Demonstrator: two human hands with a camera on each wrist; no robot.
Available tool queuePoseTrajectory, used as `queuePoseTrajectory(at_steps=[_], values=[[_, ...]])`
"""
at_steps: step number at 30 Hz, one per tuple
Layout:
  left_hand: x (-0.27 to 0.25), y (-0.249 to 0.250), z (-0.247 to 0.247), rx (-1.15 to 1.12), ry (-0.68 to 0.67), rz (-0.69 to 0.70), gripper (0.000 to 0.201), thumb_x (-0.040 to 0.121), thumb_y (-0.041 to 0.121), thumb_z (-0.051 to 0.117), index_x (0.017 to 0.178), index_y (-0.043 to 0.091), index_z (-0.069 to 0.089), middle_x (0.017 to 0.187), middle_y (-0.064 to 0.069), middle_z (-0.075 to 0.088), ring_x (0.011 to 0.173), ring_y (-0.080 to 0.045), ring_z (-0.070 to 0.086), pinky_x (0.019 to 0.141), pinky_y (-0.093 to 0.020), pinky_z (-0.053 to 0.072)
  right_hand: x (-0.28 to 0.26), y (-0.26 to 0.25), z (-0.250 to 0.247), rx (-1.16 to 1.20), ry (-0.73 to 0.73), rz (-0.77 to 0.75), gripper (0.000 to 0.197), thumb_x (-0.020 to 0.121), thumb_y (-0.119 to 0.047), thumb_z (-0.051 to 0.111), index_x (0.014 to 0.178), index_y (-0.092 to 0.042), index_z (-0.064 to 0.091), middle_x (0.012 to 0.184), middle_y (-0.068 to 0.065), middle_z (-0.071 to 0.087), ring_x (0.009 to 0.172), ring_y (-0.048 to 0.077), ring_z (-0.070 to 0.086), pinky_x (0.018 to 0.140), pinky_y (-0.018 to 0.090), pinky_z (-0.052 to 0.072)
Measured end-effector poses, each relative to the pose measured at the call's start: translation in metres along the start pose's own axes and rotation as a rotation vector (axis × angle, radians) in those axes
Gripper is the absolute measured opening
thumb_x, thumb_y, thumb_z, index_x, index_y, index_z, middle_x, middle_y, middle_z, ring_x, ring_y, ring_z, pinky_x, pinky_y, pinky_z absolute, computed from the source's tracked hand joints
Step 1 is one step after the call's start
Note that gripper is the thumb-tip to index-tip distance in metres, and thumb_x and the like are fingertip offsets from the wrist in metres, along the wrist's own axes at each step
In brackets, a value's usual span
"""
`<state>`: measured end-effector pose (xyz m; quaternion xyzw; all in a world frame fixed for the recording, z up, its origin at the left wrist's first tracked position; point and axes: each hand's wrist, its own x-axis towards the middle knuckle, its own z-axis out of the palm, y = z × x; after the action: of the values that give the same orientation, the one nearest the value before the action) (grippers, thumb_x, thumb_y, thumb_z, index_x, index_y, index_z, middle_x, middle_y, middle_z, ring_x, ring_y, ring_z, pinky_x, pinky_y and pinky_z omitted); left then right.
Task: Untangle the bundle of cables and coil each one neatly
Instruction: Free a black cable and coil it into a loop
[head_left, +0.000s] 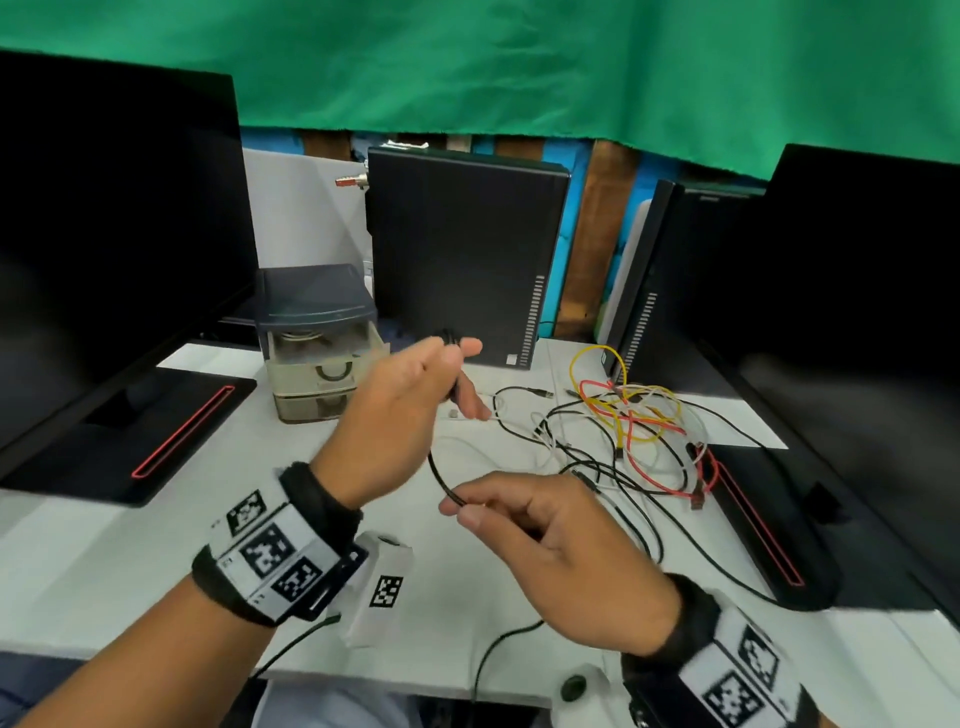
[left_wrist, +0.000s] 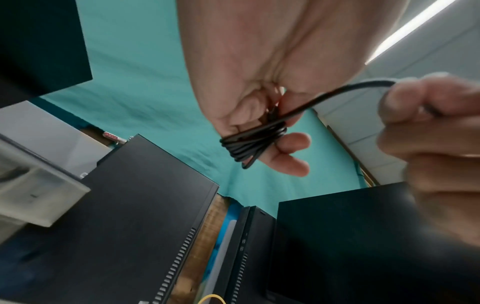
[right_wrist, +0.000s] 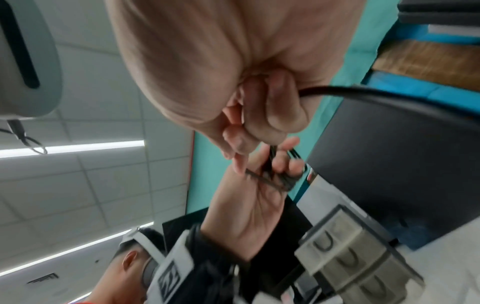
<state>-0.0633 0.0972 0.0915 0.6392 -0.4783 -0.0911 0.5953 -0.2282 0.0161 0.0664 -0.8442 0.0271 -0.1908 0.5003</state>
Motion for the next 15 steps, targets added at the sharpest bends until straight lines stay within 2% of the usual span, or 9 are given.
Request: queuePoseTrajectory(at_steps=[2,3,5,7,9,11,13,15], values=[[-0.005,-0.004,0.008,0.126,-0.055,0.049,0.049,0.105,0.034,0.036,0.068,0.014,0.062,0.074,-0.001,0.072,0.119,0.003,0.058,0.1,-0.035,0.044,-0.005,-0.008,-0.012,0.006,0.044,-0.039,0.015,0.098,-0.02,0.06,0.094,-0.023,0.075,0.069,0.015,0.061,0.054,0.012,0.04,0.054,0.018,0.033],[-0.007,-0.005,0.01,0.146,-0.074,0.059,0.048,0.104,0.036,0.035,0.068,0.019,0.061,0.072,0.001,0.071,0.116,0.001,0.06,0.1,-0.037,0.046,-0.007,-0.009,-0.021,0.004,0.081,-0.055,0.015,0.096,-0.02,0.06,0.092,-0.022,0.075,0.068,0.011,0.063,0.055,0.01,0.041,0.054,0.017,0.034],[-0.013,-0.003,0.016,0.157,-0.128,0.045,0.044,0.103,0.041,0.034,0.073,0.026,0.063,0.068,0.004,0.069,0.098,-0.004,0.067,0.092,-0.036,0.049,-0.01,-0.011,-0.038,-0.017,0.154,-0.083,0.015,0.094,-0.021,0.061,0.091,-0.021,0.075,0.07,0.001,0.067,0.058,0.006,0.048,0.057,0.016,0.039],[-0.02,0.002,0.023,0.118,-0.258,0.007,0.044,0.102,0.043,0.033,0.081,0.028,0.068,0.061,0.004,0.064,0.078,-0.012,0.067,0.085,-0.037,0.05,-0.01,-0.012,-0.055,-0.082,0.238,-0.116,0.013,0.092,-0.022,0.062,0.089,-0.019,0.075,0.075,-0.001,0.07,0.065,0.008,0.057,0.063,0.019,0.045],[-0.027,0.009,0.031,-0.044,-0.41,-0.075,0.046,0.102,0.041,0.033,0.091,0.018,0.072,0.053,0.003,0.054,0.063,-0.021,0.061,0.085,-0.04,0.051,-0.008,-0.008,-0.067,-0.084,0.328,-0.145,0.008,0.091,-0.021,0.068,0.086,-0.019,0.074,0.079,-0.004,0.072,0.071,0.007,0.063,0.068,0.017,0.048],[-0.03,0.014,0.036,-0.288,-0.487,-0.171,0.05,0.101,0.039,0.035,0.1,0.008,0.074,0.051,-0.001,0.041,0.052,-0.023,0.053,0.084,-0.033,0.052,-0.003,0.0,-0.073,-0.047,0.414,-0.155,0.007,0.088,-0.021,0.068,0.085,-0.019,0.074,0.082,-0.004,0.073,0.073,0.003,0.065,0.07,0.014,0.049],[-0.029,0.021,0.037,-0.517,-0.455,-0.212,0.05,0.1,0.036,0.037,0.1,0.003,0.075,0.05,-0.001,0.033,0.045,-0.019,0.048,0.082,-0.027,0.052,0.004,0.015,-0.072,-0.021,0.461,-0.131,0.008,0.088,-0.016,0.068,0.087,-0.018,0.075,0.081,-0.005,0.075,0.072,0.001,0.065,0.071,0.013,0.048],[-0.026,0.029,0.033,-0.693,-0.322,-0.225,0.049,0.102,0.032,0.039,0.098,0.0,0.075,0.05,0.0,0.031,0.043,-0.016,0.044,0.081,-0.028,0.053,0.005,0.033,-0.06,0.007,0.425,-0.042,0.013,0.092,-0.007,0.067,0.087,-0.013,0.077,0.071,-0.011,0.071,0.065,-0.002,0.058,0.066,0.012,0.044]])
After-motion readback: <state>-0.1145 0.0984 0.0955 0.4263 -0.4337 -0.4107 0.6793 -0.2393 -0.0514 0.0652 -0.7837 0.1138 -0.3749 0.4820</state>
